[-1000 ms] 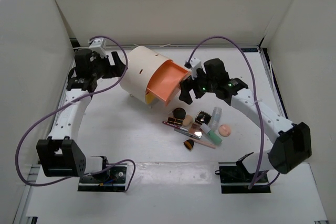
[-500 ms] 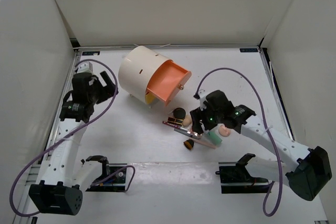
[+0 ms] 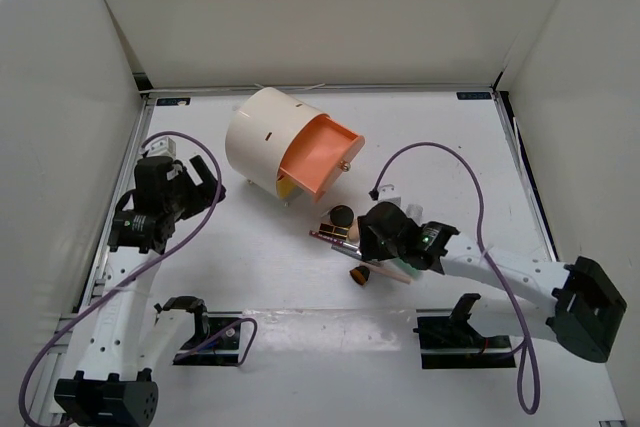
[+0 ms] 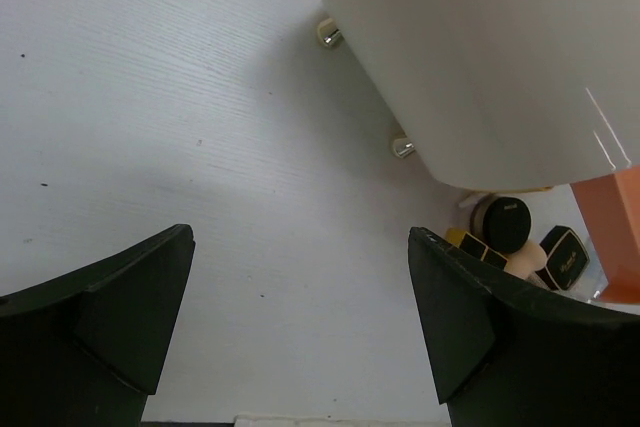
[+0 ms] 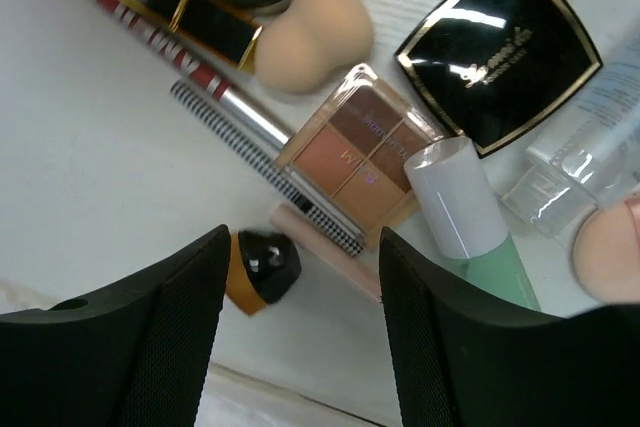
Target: Organize the makeup
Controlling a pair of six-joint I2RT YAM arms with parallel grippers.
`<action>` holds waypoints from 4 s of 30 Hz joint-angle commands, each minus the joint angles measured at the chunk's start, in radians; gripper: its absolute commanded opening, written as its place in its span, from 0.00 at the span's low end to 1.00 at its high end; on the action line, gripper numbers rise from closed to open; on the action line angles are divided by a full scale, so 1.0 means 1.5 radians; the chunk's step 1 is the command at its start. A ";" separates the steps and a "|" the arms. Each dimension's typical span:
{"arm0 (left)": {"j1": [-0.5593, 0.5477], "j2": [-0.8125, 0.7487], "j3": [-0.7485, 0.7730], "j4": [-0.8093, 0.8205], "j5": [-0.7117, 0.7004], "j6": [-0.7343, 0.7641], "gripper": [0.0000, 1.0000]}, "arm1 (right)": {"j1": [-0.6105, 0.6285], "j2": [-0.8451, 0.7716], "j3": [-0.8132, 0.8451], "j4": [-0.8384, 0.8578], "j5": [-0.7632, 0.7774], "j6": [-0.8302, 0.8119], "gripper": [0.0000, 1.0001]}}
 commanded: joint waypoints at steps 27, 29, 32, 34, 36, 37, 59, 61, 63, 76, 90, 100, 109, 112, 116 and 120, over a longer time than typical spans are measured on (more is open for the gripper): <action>-0.002 -0.065 0.028 -0.034 0.083 0.024 0.98 | 0.067 0.181 -0.067 0.407 0.375 0.281 0.63; -0.002 -0.072 0.027 -0.036 0.086 0.021 0.98 | 0.063 0.194 -0.069 0.429 0.369 0.275 0.62; -0.002 -0.074 0.026 -0.040 0.081 0.014 0.98 | 0.061 0.212 -0.064 0.423 0.367 0.283 0.62; -0.001 -0.074 0.028 -0.043 0.079 0.014 0.98 | 0.054 0.218 -0.070 0.421 0.367 0.304 0.62; -0.002 -0.078 0.032 -0.048 0.075 0.014 0.98 | 0.046 0.226 -0.090 0.446 0.359 0.304 0.62; -0.002 -0.082 0.033 -0.048 0.075 0.013 0.98 | 0.040 0.233 -0.094 0.471 0.341 0.304 0.61; -0.003 -0.041 0.070 -0.048 0.136 0.106 0.98 | 0.005 -0.059 -0.006 0.162 0.438 0.210 0.18; -0.002 -0.033 0.067 -0.046 0.154 0.114 0.98 | -0.023 -0.091 0.031 0.156 0.420 0.114 0.19; -0.003 -0.035 0.058 -0.032 0.161 0.120 0.98 | -0.040 -0.083 0.113 0.158 0.397 0.000 0.18; -0.002 -0.039 0.013 -0.015 0.188 0.147 0.98 | -0.046 0.263 0.536 0.142 0.064 -0.226 0.22; -0.002 -0.033 0.026 -0.032 0.172 0.158 0.98 | -0.040 0.265 0.579 0.101 -0.030 -0.240 0.99; -0.002 -0.016 0.036 -0.036 0.181 0.171 0.98 | 0.071 0.053 0.406 -0.079 0.015 -0.183 0.99; -0.002 -0.034 0.020 -0.067 0.177 0.158 0.98 | 0.193 0.024 0.183 -0.218 0.111 0.185 0.86; -0.002 -0.037 0.018 -0.073 0.189 0.155 0.98 | 0.202 0.020 0.084 -0.145 0.103 0.259 0.78; -0.002 -0.037 0.018 -0.085 0.199 0.150 0.98 | 0.206 0.036 0.007 -0.061 0.129 0.320 0.78; -0.003 -0.051 0.025 -0.097 0.226 0.159 0.98 | 0.206 0.053 -0.028 -0.002 0.146 0.335 0.78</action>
